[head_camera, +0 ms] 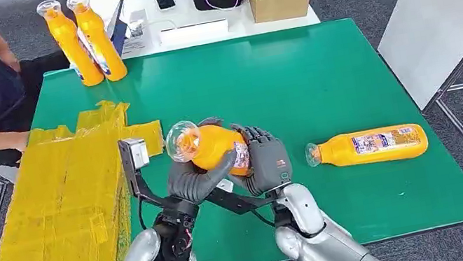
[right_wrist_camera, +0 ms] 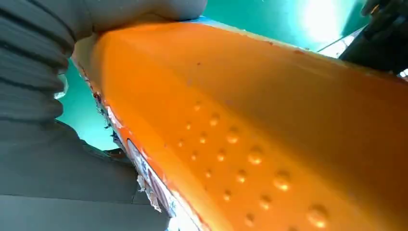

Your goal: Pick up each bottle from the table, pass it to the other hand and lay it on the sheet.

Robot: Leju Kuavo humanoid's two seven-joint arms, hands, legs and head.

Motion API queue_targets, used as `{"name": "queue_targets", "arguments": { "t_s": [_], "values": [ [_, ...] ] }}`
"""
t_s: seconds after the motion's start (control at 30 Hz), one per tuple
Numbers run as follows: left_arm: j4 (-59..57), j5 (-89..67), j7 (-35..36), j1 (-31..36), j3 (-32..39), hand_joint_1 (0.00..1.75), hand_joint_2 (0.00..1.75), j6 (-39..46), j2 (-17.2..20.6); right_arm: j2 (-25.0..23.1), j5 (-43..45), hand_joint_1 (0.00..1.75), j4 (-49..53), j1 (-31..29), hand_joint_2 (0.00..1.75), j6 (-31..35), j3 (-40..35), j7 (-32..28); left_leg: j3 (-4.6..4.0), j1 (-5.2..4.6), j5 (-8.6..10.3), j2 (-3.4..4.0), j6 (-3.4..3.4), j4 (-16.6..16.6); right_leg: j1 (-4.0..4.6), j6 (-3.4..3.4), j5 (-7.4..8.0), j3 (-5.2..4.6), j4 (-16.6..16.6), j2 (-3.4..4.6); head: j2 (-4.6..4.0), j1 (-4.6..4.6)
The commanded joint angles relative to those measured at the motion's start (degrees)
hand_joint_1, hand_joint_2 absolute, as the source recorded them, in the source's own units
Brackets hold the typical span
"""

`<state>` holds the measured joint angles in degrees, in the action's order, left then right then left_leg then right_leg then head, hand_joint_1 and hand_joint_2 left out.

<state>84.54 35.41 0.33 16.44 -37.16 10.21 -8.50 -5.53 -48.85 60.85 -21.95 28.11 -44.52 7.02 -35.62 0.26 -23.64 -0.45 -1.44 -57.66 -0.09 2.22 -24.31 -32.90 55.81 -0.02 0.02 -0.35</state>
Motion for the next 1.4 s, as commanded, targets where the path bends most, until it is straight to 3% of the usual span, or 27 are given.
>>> {"name": "queue_targets", "arguments": {
  "t_s": [0.03, 0.3, 0.33, 0.37, 0.4, 0.43, 0.6, 0.73, 0.97, 1.13, 1.23, 1.4],
  "values": [
    [-3.07, 0.48, 0.70, 3.85, -9.66, 1.75, 1.75, -3.02, -3.60, -0.90, -0.64, 1.75, -4.24, -0.67, 1.75, -0.10, -7.29, -1.25, 0.12, 0.03, -0.07, -0.16, 0.02, -0.03, 0.03, 0.00, -0.11, 0.22, -0.03, -0.19, 0.00, 0.00],
    [-2.55, 0.14, -0.08, 3.65, -9.45, 1.75, 1.75, -2.88, -3.44, 0.07, 0.09, 1.75, -3.16, -0.18, 1.75, 0.98, -5.39, -0.84, 0.15, 0.04, -0.10, -0.19, 0.03, -0.06, 0.05, 0.00, -0.14, 0.27, -0.02, -0.23, 0.00, 0.00],
    [-2.27, -0.52, -0.82, 3.72, -8.88, 1.75, 1.75, -2.46, -3.29, 0.34, -1.17, 0.31, -3.08, -0.24, 1.75, 1.26, -5.04, 0.42, 0.24, 0.03, -0.14, -0.20, 0.03, -0.07, 0.04, 0.00, -0.20, 0.37, 0.00, -0.24, 0.00, 0.00],
    [-1.90, -1.72, -1.87, 3.75, -8.12, 1.75, 1.75, -1.71, -3.07, 0.75, -1.80, 0.00, -3.09, -0.51, 1.75, -0.76, -4.90, 1.72, 0.06, 0.02, -0.04, -0.15, 0.02, -0.03, 0.02, 0.00, -0.09, 0.15, -0.01, -0.18, 0.00, 0.00],
    [-1.41, -3.16, -2.96, 3.87, -7.08, 1.75, 1.75, -0.64, -2.67, 1.55, -3.47, 0.00, -2.57, -0.72, 0.00, -1.45, -4.84, 3.14, 0.14, 0.04, -0.09, -0.19, 0.03, -0.08, 0.04, 0.00, -0.15, 0.25, 0.01, -0.22, 0.00, 0.00],
    [-0.76, -5.64, -4.22, 4.08, -5.03, 1.75, 1.75, 1.02, -2.04, 2.72, -6.21, 0.00, -1.90, -0.72, 0.00, -3.83, -4.43, 6.04, 0.22, 0.03, -0.13, -0.18, 0.04, -0.09, 0.04, 0.00, -0.19, 0.34, 0.02, -0.23, 0.00, 0.00],
    [0.14, -8.88, -4.65, 4.31, 0.53, 1.75, 1.75, 1.29, -1.07, 5.08, -6.66, 0.00, 1.34, 0.67, 0.00, -6.49, -2.20, 7.02, 0.12, 0.04, -0.06, -0.17, 0.04, -0.07, 0.05, -0.01, -0.11, 0.24, 0.01, -0.20, 0.00, 0.00],
    [0.92, -17.91, -8.97, 4.04, 7.44, 1.75, 1.75, 6.44, -0.38, 8.53, -13.88, 0.00, 11.04, 7.61, 0.00, -9.74, 1.30, 10.54, 0.09, -0.01, -0.01, -0.22, 0.00, -0.01, -0.01, 0.00, -0.09, 0.19, -0.01, -0.19, 0.00, 0.04],
    [2.26, -41.01, -10.49, 3.47, 21.04, 1.75, 1.75, 8.09, 0.55, 16.98, -20.26, 0.00, 36.07, 21.74, 0.00, -16.87, 8.70, 9.63, 0.28, 0.00, -0.19, -0.39, 0.04, -0.09, 0.01, -0.02, -0.31, 0.47, 0.06, -0.38, 0.00, 0.02],
    [1.39, -44.96, -10.65, 3.84, 20.81, 1.75, 1.75, 8.77, 0.73, 16.71, -20.27, 0.00, 36.31, 21.98, 0.00, -17.29, 9.42, 9.49, 0.13, -0.02, -0.11, -0.20, 0.01, -0.07, -0.01, -0.01, -0.17, 0.28, 0.05, -0.19, 0.00, 0.04],
    [-0.92, -66.09, -8.57, 5.00, 22.09, 1.75, 1.75, 12.33, 3.23, 18.29, -20.11, 0.00, 44.59, 25.69, 0.00, -17.35, 13.29, 8.20, 0.09, -0.02, -0.07, -0.15, 0.01, -0.05, -0.01, -0.02, -0.12, 0.21, 0.04, -0.17, 0.00, 0.04],
    [-10.22, -94.29, -1.89, 8.13, 20.17, 1.75, 1.75, 7.14, 6.29, 21.15, -18.29, 0.00, 57.59, 31.51, 0.00, -18.51, 22.24, 7.42, 0.01, -0.05, -0.02, -0.24, 0.00, -0.01, -0.04, -0.01, -0.11, 0.13, 0.03, -0.23, 0.00, 0.04]
  ]
}}
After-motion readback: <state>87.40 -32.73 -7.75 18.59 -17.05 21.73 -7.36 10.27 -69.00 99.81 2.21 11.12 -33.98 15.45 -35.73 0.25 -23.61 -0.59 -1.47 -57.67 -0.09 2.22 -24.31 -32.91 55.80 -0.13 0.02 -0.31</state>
